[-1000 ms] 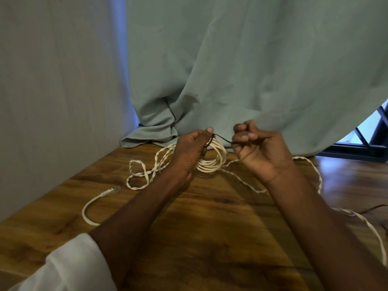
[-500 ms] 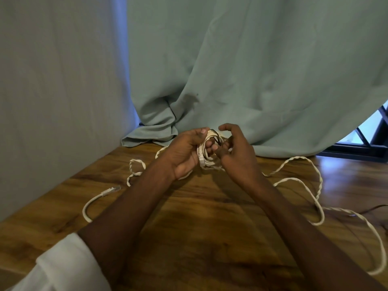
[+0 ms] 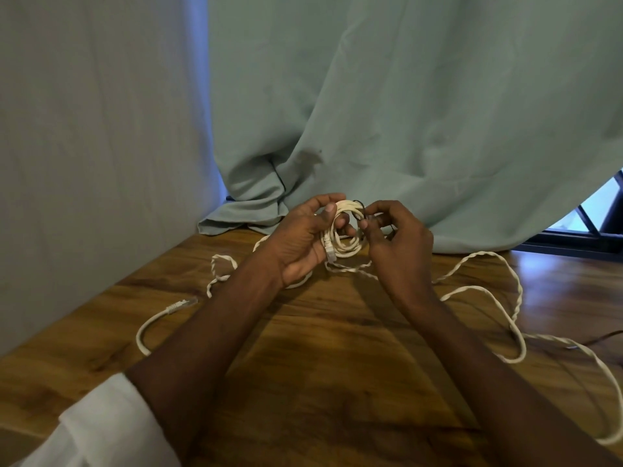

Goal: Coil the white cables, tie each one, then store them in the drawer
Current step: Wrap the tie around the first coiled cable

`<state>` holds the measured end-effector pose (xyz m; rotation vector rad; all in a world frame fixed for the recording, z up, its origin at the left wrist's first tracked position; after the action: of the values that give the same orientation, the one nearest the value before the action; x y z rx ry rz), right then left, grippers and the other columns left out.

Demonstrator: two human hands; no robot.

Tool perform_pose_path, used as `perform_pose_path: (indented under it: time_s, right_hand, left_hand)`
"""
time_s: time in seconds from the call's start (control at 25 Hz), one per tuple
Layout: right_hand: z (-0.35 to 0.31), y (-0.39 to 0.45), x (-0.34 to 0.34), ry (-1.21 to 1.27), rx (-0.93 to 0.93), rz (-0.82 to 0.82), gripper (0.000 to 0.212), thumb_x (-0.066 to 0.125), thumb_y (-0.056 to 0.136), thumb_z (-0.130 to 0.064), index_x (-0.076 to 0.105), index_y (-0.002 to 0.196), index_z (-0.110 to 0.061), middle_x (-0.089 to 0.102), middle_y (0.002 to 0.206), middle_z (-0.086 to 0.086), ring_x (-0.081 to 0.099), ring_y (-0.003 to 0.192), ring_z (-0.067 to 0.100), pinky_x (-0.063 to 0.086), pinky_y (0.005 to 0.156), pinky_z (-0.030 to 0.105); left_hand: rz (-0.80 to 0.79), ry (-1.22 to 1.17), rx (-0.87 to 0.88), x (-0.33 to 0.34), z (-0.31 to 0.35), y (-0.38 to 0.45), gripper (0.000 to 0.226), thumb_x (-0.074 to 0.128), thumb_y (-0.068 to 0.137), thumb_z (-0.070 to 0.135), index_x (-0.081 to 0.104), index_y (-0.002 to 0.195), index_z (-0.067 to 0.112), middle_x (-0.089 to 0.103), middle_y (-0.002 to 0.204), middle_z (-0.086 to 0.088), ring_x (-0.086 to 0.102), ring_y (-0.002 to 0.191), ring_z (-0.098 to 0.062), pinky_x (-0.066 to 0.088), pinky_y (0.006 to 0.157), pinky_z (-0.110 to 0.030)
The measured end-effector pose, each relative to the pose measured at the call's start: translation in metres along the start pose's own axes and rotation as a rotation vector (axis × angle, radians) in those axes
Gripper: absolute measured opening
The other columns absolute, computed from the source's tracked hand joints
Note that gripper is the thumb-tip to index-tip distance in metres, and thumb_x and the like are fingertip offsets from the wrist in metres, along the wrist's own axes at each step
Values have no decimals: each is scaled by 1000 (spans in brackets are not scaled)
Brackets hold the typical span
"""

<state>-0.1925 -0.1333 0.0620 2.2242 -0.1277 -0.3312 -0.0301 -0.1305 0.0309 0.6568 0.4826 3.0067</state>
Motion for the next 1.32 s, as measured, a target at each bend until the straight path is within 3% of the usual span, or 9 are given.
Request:
perform_pose_path:
  time_s: [0.16, 0.36, 0.56, 0.72, 0.84, 0.92, 1.04, 1.2, 1.32]
  right_hand:
    - [3, 0, 4, 112, 37, -40, 17, 75, 93, -15, 79, 107, -23, 76, 94, -9, 69, 82, 8, 48, 65, 19]
    - [0, 1, 4, 217, 54, -46, 15, 74, 95, -13, 80, 107, -20, 76, 92, -9, 68, 79, 10, 53, 66, 23]
    - [-3, -7, 2, 191, 45, 53, 9, 77, 94, -16, 78, 103, -15, 74, 87, -11, 61, 67, -2, 44, 62, 14]
    - [-16, -9, 6, 132, -70, -8, 15, 76, 93, -13, 78, 106, -19, 76, 93, -8, 66, 75, 1, 48, 67, 15]
    - [-21, -5, 15, 53, -142, -146, 43, 78, 92, -24, 63, 132, -25, 66, 100, -8, 63, 83, 5, 54, 71, 27]
    - [-16, -1, 25, -21, -133, -334, 79, 87, 82, -34, 45, 150, -32, 56, 110, -8, 58, 94, 5, 52, 82, 20]
    - [-14, -4, 37, -193, -204, -511, 104, 95, 69, -41, 39, 156, -30, 43, 121, -5, 51, 102, 7, 50, 89, 23]
    - [-19, -4, 32, -319, -307, -376, 99, 93, 70, -43, 44, 153, -22, 38, 117, -4, 49, 96, 12, 41, 73, 18]
    - [-21, 0, 22, -289, -276, -286, 83, 89, 72, -39, 52, 145, -21, 42, 114, -1, 52, 95, 14, 45, 73, 17]
  left_hand:
    - [32, 83, 20, 4, -4, -1, 28, 45, 112, 17, 54, 134, 3, 58, 72, -11, 58, 68, -25, 59, 65, -36]
    - [149, 277, 146, -6, 2, 2, 28, 49, 111, 30, 58, 122, 6, 48, 61, 2, 47, 58, -14, 43, 59, -30]
    - [218, 367, 277, -3, 11, -2, 24, 55, 108, 36, 54, 103, 13, 50, 59, 2, 52, 55, -15, 47, 61, -33]
    - [242, 275, 201, -3, 4, -3, 22, 54, 109, 35, 58, 110, 13, 57, 63, -1, 58, 57, -13, 53, 61, -30]
    - [198, 111, 91, -2, -1, -1, 21, 49, 111, 28, 55, 119, 9, 53, 68, -3, 55, 55, -9, 51, 56, -27]
    - [118, 81, 71, 1, 2, 1, 21, 47, 112, 26, 53, 117, 7, 46, 65, -3, 49, 53, -12, 47, 50, -26]
    - [42, 112, 74, 5, 7, -2, 25, 43, 113, 25, 56, 103, 6, 44, 63, -3, 49, 55, -17, 46, 50, -27]
    - [-1, 105, 58, 9, 5, -4, 23, 44, 112, 19, 52, 128, 5, 55, 69, -8, 56, 63, -23, 52, 57, -33]
    - [-10, 115, 61, 13, 4, -5, 33, 42, 113, 16, 50, 138, -3, 62, 79, -16, 63, 70, -28, 58, 64, -36]
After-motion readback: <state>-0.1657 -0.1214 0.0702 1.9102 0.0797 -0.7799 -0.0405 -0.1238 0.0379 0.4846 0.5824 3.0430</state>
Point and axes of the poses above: each hand's wrist, its own y-axis towards the middle knuckle, its own x-axis out of the palm, z = x × y, the point moved 10 cm from there along y, towards the middle knuckle
